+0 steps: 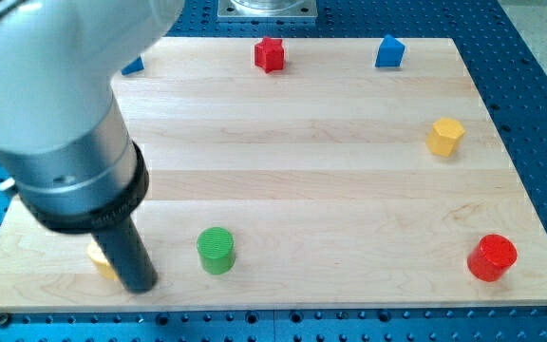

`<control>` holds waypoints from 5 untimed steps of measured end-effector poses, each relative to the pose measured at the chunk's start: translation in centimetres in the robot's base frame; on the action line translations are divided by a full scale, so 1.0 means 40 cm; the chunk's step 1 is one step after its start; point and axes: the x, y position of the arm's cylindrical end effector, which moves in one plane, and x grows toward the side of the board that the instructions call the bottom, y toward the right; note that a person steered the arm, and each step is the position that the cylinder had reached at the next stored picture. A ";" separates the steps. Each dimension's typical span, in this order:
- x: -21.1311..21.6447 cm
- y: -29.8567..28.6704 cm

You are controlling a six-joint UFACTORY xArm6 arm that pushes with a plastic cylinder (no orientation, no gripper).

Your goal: Move the green circle to the left of the hexagon

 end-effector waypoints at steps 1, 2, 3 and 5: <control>-0.030 -0.133; -0.042 -0.106; -0.042 -0.099; -0.004 -0.077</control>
